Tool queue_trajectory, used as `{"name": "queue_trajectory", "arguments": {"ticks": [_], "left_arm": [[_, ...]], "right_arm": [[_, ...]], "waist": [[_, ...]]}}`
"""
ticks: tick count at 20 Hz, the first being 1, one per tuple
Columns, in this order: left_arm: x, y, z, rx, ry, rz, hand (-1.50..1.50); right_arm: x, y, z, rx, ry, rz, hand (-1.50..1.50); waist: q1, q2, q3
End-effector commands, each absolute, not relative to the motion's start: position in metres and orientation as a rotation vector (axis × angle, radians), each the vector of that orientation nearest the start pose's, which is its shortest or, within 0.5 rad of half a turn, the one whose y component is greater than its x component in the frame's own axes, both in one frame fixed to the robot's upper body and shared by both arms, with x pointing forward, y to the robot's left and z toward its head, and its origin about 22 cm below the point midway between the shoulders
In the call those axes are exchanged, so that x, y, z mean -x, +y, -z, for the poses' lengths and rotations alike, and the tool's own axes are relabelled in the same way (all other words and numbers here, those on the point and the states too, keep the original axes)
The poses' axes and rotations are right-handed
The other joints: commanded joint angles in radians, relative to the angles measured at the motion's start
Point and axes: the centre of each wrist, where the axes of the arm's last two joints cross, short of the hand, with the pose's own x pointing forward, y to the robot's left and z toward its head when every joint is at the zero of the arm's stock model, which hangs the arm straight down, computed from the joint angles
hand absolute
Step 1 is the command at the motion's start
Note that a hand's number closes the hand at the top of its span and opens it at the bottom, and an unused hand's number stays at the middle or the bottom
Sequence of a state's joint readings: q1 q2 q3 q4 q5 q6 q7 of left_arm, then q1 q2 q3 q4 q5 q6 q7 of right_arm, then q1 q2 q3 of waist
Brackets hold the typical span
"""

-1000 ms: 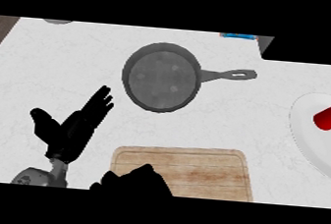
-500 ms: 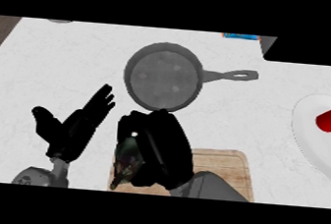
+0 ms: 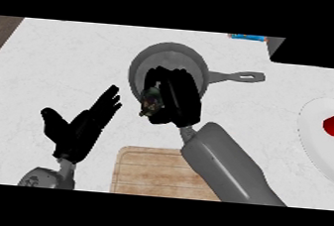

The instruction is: Pick the eggplant from the cutting board and place it in the pan

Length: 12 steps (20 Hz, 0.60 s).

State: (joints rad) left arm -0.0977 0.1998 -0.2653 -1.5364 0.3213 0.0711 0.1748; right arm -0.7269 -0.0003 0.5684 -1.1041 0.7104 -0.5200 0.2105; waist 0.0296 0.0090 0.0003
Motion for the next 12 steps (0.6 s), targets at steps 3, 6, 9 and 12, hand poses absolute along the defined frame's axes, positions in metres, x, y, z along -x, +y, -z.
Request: {"name": "queue_trajectory", "arguments": {"ticks": [3, 6, 9, 12], "left_arm": [[-0.258, 0.202, -0.009, 0.280, -1.380, 0.141, 0.00], [-0.266, 0.220, -0.020, 0.261, -1.368, 0.134, 0.00], [-0.269, 0.199, -0.017, 0.287, -1.360, 0.141, 0.00], [-0.269, 0.201, -0.018, 0.270, -1.381, 0.161, 0.00]], "right_arm": [[-0.383, -0.046, -0.064, 0.734, -1.970, -0.672, 1.50], [-0.396, -0.053, -0.057, 0.742, -1.977, -0.665, 1.50], [-0.408, -0.060, -0.057, 0.756, -1.981, -0.637, 1.50], [-0.415, -0.070, -0.047, 0.768, -1.956, -0.664, 1.50]], "waist": [[0.027, 0.010, 0.000], [0.025, 0.008, 0.000], [0.044, 0.019, 0.001], [0.058, 0.025, 0.001]]}}
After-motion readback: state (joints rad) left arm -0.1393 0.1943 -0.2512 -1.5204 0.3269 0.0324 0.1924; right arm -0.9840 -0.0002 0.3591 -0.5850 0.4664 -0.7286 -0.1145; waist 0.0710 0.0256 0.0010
